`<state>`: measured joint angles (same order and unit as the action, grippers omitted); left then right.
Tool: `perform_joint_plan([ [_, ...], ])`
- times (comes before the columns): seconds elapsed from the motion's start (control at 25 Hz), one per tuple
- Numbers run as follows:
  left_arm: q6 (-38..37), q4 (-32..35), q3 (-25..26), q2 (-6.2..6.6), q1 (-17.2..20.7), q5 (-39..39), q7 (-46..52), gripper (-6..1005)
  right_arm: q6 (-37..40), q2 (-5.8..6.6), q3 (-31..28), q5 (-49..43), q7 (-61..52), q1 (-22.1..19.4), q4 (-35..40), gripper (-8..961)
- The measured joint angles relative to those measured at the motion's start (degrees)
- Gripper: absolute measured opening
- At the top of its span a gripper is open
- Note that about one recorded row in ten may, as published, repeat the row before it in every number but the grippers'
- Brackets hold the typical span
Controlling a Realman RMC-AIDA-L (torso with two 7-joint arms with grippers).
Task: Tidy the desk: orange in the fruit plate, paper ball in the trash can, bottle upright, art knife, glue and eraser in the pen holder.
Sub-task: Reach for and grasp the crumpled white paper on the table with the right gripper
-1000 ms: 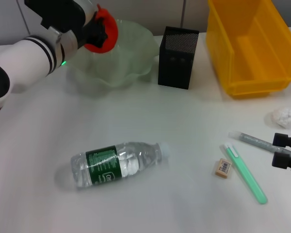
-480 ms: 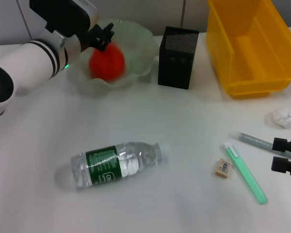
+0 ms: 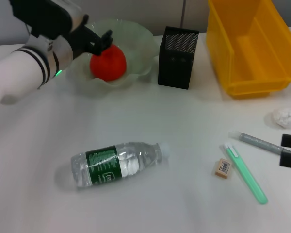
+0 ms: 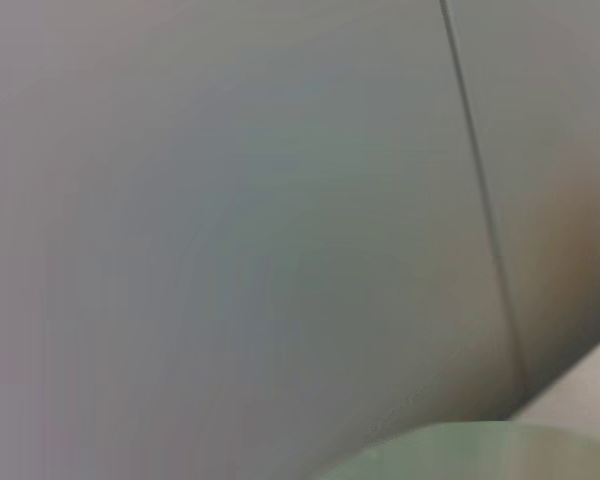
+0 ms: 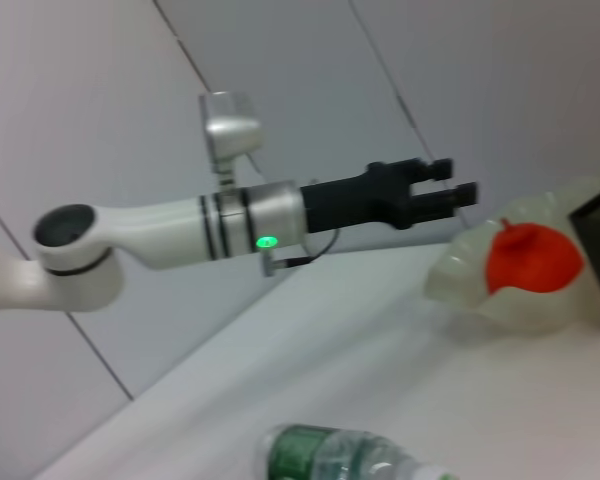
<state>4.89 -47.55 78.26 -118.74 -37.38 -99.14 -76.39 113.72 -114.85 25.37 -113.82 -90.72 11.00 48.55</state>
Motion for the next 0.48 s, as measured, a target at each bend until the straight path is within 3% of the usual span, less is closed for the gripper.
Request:
perform_joint_plan([
  [0.28,21.71,-8.66,8.91,0.17,5.84,0.07,2.86,665,0.45,0.3,-0.61,-1.11,-11.0,0.08,12.81,756],
  [0.48,30.83,-11.44,10.2,0.24,8.18,0.45,4.15,662,0.88,0.22,-0.16,-2.95,-21.82,0.75,23.65,756],
])
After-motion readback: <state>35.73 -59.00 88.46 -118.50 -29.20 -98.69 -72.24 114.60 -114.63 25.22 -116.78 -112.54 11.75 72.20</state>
